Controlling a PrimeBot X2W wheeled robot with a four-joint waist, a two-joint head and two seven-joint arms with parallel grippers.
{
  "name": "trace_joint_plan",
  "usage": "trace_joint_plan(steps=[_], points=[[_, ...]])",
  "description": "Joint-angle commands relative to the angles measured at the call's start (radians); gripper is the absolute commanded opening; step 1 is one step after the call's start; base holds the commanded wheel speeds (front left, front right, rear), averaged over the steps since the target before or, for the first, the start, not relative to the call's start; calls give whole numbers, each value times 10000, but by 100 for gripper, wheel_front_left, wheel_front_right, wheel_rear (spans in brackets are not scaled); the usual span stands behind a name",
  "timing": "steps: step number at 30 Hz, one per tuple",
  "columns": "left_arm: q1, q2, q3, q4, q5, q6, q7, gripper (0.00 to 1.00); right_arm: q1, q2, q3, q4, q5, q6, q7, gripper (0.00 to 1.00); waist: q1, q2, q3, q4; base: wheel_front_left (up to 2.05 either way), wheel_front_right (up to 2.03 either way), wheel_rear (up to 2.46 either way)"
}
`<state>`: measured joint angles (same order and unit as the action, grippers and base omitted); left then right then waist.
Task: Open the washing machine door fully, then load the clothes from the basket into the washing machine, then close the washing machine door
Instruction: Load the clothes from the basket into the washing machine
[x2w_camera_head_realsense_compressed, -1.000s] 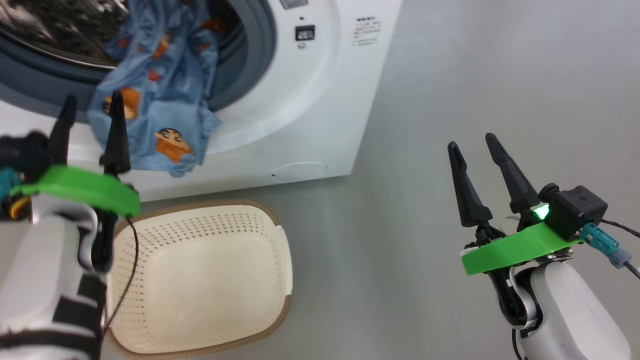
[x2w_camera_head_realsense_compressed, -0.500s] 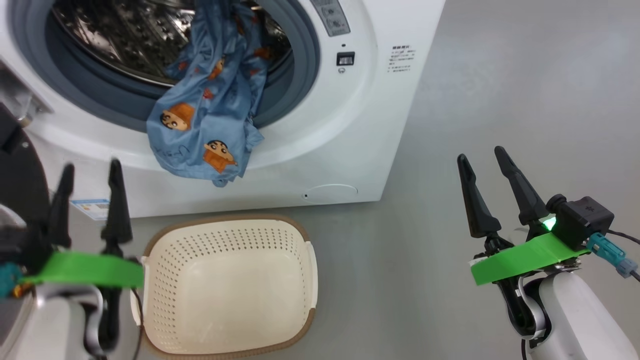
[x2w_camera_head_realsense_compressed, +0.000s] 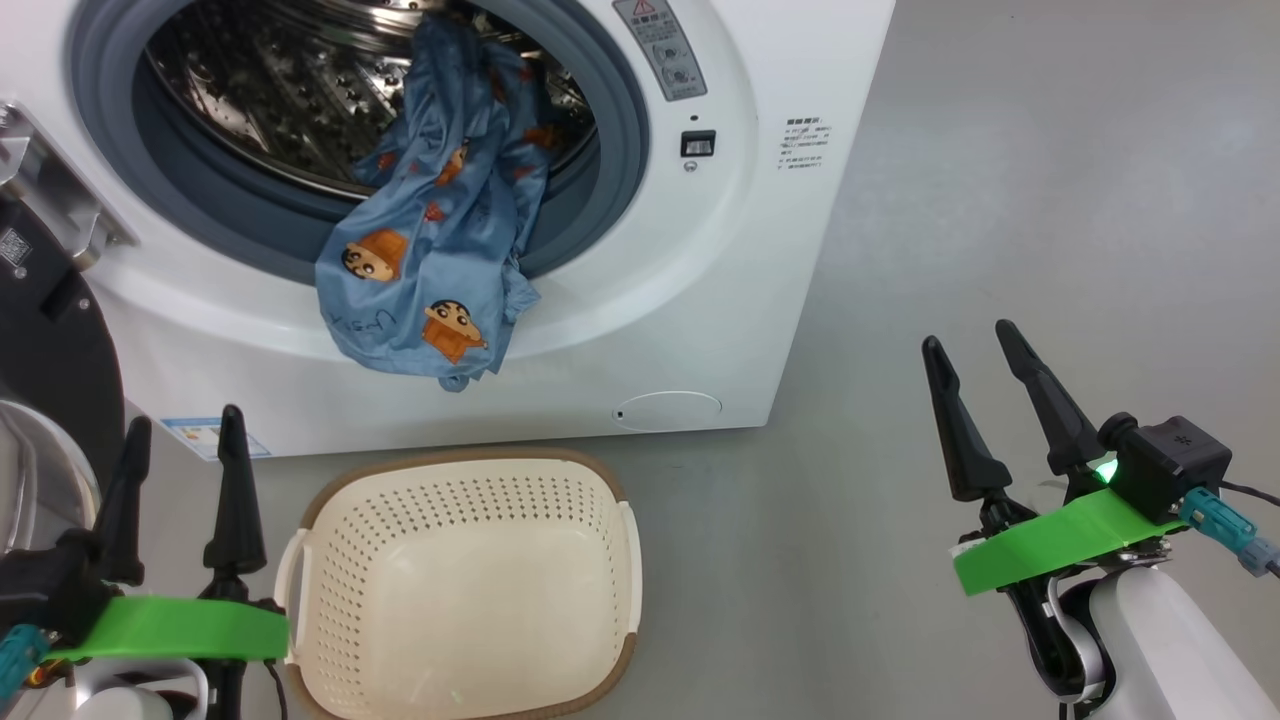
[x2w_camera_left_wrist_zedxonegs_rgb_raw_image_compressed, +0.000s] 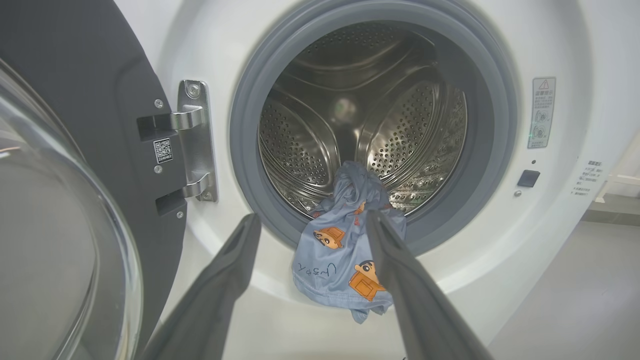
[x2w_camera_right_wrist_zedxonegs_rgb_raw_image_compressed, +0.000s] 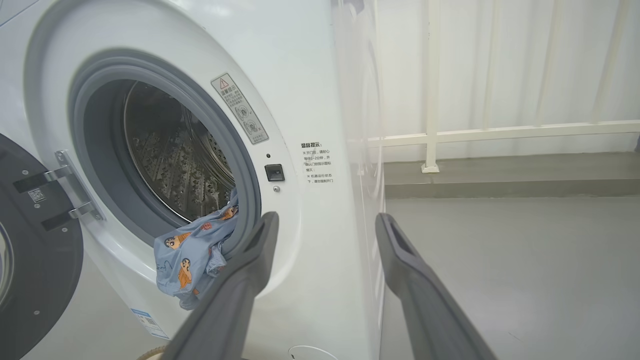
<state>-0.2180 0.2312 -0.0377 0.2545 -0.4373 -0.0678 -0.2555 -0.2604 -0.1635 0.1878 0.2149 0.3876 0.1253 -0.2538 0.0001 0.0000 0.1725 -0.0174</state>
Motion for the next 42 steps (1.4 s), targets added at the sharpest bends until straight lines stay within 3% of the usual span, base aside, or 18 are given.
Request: trace_joint_plan(steps=[1,32,42], points=[[-22,203,384,-397,80,86,-62,100,42,-113,160,-267,119,54,-80,100,-1,0,-13,3,0,0,0],[-38,124,151,-475,18,186,-28,100,-26,-130,293,-229,117,54,-80,100,-1,0,79,-81,0,0,0],[-446,194,-380,237,21,-24,319,100,-135,-17,242,-333,53,54,-80,100,-1,0,438,-272,0,0,0]])
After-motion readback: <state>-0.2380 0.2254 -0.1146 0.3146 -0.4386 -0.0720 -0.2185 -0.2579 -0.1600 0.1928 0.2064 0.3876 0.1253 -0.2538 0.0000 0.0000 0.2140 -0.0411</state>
